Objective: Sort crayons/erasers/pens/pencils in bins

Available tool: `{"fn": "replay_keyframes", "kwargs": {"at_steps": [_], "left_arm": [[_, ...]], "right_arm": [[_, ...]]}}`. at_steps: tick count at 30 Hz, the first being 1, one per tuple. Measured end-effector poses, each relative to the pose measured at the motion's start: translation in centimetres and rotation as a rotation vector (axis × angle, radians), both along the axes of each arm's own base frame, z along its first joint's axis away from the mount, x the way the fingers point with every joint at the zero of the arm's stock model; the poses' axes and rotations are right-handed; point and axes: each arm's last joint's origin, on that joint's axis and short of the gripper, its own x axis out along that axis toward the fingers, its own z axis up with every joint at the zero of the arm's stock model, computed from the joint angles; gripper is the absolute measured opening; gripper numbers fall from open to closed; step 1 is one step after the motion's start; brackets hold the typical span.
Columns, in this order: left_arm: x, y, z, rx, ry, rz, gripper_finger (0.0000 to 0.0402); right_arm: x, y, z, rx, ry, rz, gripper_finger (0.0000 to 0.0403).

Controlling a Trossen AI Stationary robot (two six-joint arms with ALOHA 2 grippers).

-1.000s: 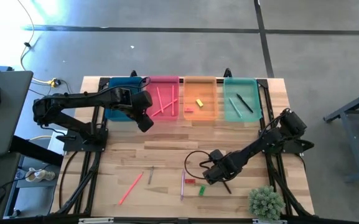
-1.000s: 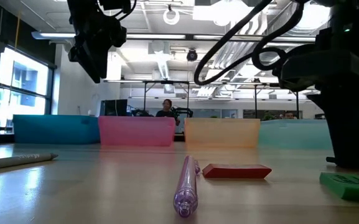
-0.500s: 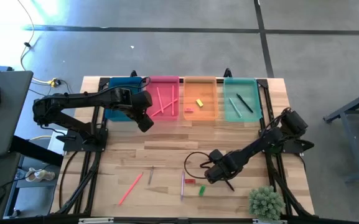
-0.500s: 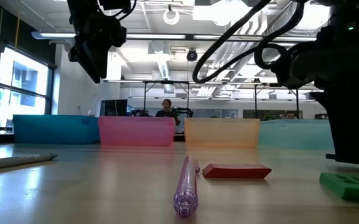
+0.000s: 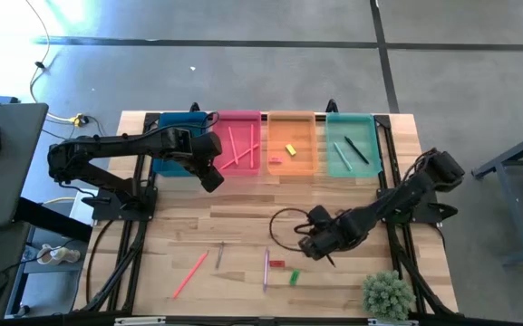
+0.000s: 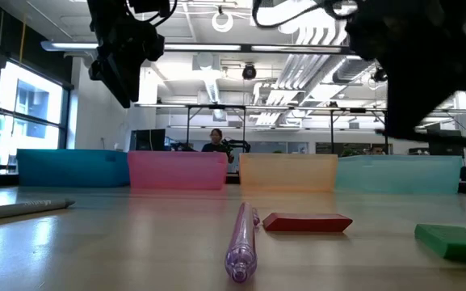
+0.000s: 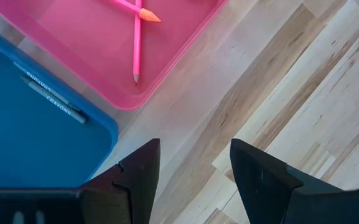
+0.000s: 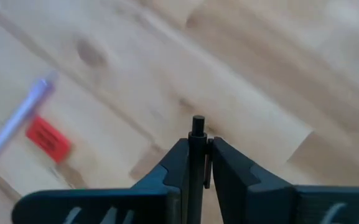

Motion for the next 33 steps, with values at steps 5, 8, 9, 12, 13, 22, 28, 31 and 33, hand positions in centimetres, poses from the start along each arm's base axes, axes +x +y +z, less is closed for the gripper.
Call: {"fn": "replay_keyframes", "kwargs": {"at_steps": [5, 8, 9, 12, 13, 22, 28, 31, 33], "left_arm": [[0.0, 0.0, 0.0, 0.0, -0.001, 0.0, 0.0182], [0.0, 0.0, 0.0, 0.001, -0.002, 0.0, 0.0182], [0.0, 0.0, 0.0, 0.001, -0.002, 0.0, 0.0182], [0.0, 0.0, 0.0, 0.001, -0.003, 0.0, 0.0182], [0.0, 0.0, 0.0, 0.002, -0.003, 0.0, 0.0182], [0.3, 0.2, 0.1, 0.036, -0.023, 0.008, 0.0182], [0.9, 0.4, 0.4, 0.068, -0.09, 0.012, 0.0182], [1.3, 0.6, 0.6, 0.086, -0.141, 0.013, 0.0182], [1.6, 0.7, 0.7, 0.097, -0.172, 0.013, 0.0182]], "right_arm": [[-1.1, -1.7, 2.8, -0.074, -0.082, -0.049, 0.0039], [-2.1, -3.0, 4.4, -0.12, -0.128, -0.083, 0.0039], [-2.4, -3.4, 5.0, -0.137, -0.14, -0.095, 0.0039], [-3.3, -4.8, 6.5, -0.18, -0.184, -0.119, 0.0039], [-3.6, -5.3, 7.0, -0.196, -0.198, -0.127, 0.0039], [-6.0, -10.2, 10.4, -0.336, -0.264, -0.207, 0.0039], [-7.6, -13.6, 11.6, -0.421, -0.232, -0.276, 0.0039], [-8.3, -15.2, 12.1, -0.478, -0.206, -0.307, 0.0039], [-8.6, -16.4, 12.2, -0.514, -0.175, -0.329, 0.0039]]}}
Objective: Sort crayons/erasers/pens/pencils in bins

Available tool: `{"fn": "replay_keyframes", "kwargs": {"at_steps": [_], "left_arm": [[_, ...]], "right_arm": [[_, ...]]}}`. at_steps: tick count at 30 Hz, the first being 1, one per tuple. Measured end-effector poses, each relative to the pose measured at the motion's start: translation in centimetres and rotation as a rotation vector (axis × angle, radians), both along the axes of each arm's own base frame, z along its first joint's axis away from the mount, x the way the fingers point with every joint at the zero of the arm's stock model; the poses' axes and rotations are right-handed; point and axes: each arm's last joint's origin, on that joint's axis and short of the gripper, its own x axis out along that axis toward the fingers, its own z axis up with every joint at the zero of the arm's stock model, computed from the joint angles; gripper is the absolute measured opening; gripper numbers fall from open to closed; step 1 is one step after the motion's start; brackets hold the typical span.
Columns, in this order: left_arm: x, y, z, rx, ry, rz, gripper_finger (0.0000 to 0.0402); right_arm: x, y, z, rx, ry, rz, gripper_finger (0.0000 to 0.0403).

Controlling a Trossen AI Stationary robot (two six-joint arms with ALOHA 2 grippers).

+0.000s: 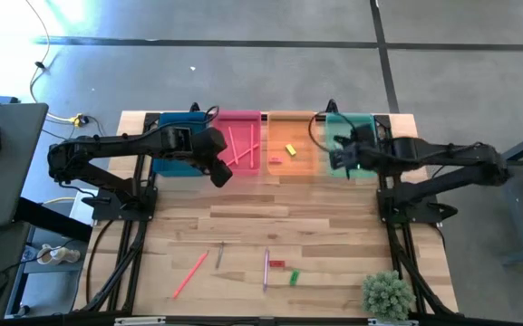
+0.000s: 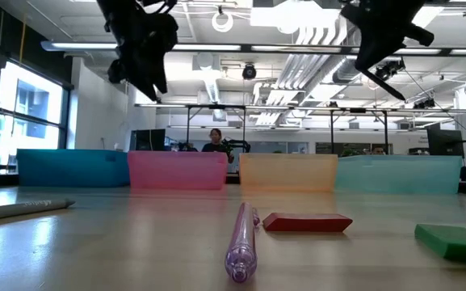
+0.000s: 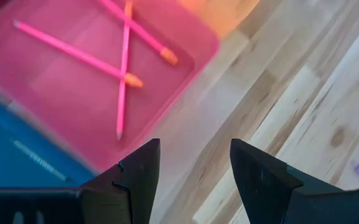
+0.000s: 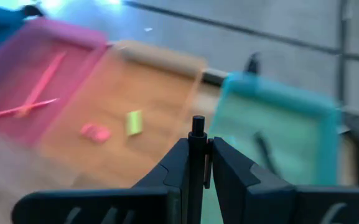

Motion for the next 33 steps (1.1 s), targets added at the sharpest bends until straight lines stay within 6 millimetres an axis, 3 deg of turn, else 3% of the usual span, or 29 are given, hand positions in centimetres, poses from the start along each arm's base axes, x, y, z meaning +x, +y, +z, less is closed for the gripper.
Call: {"fn": "replay_keyframes", "kwargs": {"at_steps": [12, 22, 33], "left_arm": [[1.1, 0.4, 0.8, 0.098, -0.11, -0.084, 0.0182], [1.7, 0.6, 1.3, 0.189, -0.157, -0.172, 0.0182], [2.0, 0.8, 1.6, 0.192, -0.214, -0.09, 0.0182]], "right_arm": [[-1.8, -5.6, -0.2, -0.06, 0.167, -0.189, 0.0039], [-2.4, -8.7, -4.2, 0.006, 0.183, -0.225, 0.0039], [-2.5, -10.8, -8.2, -0.021, 0.137, -0.118, 0.0039]]}}
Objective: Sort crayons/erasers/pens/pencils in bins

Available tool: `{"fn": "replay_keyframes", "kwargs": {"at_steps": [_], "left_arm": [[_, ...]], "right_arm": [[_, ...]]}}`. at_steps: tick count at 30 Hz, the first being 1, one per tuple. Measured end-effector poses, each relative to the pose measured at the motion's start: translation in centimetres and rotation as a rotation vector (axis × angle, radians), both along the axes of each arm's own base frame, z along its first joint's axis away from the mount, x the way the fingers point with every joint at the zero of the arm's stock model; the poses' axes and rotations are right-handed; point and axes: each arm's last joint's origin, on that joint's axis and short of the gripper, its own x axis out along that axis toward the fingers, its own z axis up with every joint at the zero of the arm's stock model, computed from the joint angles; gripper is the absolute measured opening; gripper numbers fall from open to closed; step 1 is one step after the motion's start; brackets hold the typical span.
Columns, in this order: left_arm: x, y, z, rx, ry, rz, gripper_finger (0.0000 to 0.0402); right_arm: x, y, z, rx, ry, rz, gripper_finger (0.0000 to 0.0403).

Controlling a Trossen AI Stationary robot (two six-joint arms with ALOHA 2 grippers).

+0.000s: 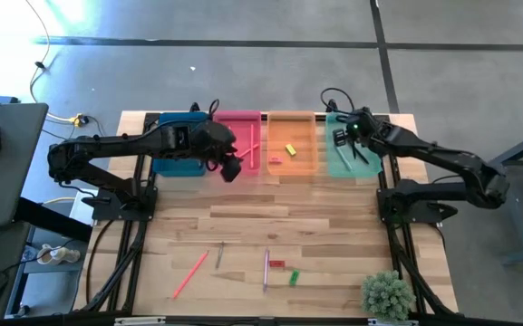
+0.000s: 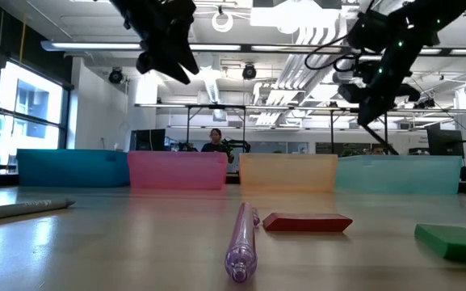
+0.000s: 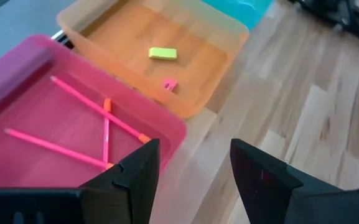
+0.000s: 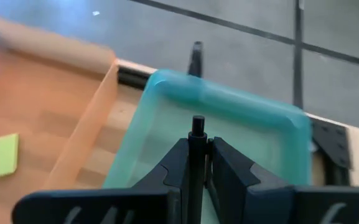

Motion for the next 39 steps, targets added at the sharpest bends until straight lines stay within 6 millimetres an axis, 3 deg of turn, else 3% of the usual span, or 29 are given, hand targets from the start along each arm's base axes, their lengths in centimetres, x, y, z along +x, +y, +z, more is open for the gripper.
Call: {"fn": "replay_keyframes", "kwargs": {"at_steps": [5, 11, 15, 23, 30, 39], "left_arm": [[-0.1, 0.1, 0.0, -0.037, -0.029, 0.106, 0.0182], [0.0, -0.2, -0.2, -0.098, -0.053, 0.168, 0.0182], [-0.1, -1.0, -1.4, -0.122, -0.024, 0.18, 0.0182], [-0.1, -3.6, -3.6, -0.231, 0.008, 0.227, 0.0182], [-0.6, -5.9, -4.6, -0.273, 0.142, 0.233, 0.0182], [-2.3, -10.0, -5.4, -0.386, 0.306, 0.32, 0.0182]], "right_arm": [[-0.4, -0.6, -1.6, -0.018, 0.032, 0.066, 0.0039], [-0.9, -1.1, -1.8, -0.041, 0.108, 0.111, 0.0039], [-1.1, -1.7, -2.2, -0.036, 0.151, 0.115, 0.0039], [-0.4, -2.5, -4.2, 0.054, 0.219, 0.153, 0.0039], [0.2, -3.0, -6.0, 0.136, 0.256, 0.181, 0.0039], [0.4, -3.0, -6.5, 0.201, 0.213, 0.212, 0.0045]]}}
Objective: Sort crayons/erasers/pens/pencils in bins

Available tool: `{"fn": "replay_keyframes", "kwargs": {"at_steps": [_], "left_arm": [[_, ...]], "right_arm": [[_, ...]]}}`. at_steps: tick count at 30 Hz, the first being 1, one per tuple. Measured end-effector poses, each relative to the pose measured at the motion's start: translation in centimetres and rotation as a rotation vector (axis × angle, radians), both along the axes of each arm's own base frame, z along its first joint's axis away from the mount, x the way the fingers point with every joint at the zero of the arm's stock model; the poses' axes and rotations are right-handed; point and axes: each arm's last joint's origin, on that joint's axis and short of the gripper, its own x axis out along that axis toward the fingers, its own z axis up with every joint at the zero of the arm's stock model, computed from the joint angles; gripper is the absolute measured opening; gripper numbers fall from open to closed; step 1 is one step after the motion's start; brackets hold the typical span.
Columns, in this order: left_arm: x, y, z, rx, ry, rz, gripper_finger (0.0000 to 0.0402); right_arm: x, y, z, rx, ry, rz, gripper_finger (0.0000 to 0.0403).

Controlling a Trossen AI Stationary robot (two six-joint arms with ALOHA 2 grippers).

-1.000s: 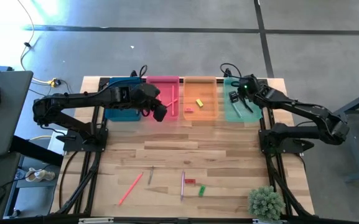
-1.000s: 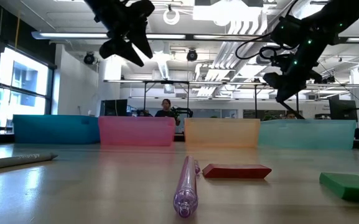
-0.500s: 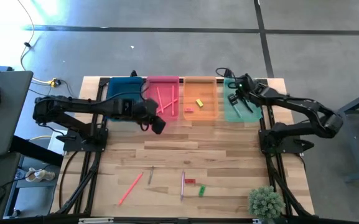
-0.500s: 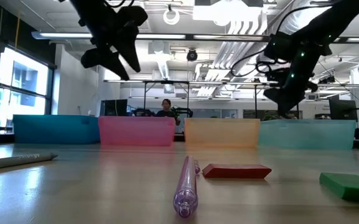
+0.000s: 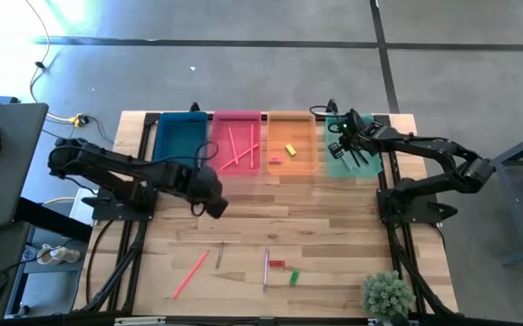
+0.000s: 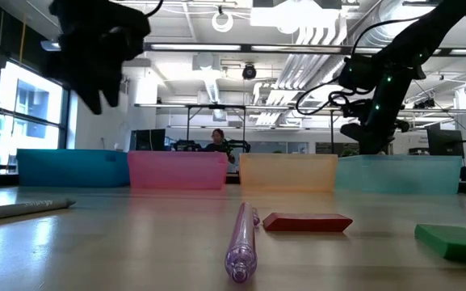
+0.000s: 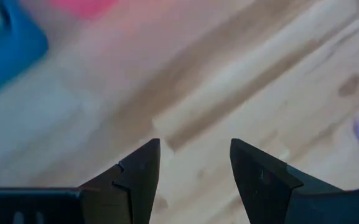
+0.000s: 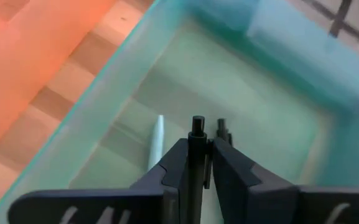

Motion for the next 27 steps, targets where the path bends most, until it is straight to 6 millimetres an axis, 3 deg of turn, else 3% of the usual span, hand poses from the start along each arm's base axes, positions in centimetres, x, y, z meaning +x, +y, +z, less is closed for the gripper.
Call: {"fn": "replay_keyframes", "kwargs": {"at_steps": [19, 27], "left_arm": [[-2.5, -9.7, -0.1, -0.234, 0.014, 0.136, 0.0182], [-3.1, -12.6, -1.3, -0.264, 0.051, 0.208, 0.0181]], "right_arm": [[0.0, 0.1, 0.1, 0.039, -0.027, -0.02, 0.0145], [1.2, -1.2, 3.5, -0.025, -0.092, -0.019, 0.0149]]}}
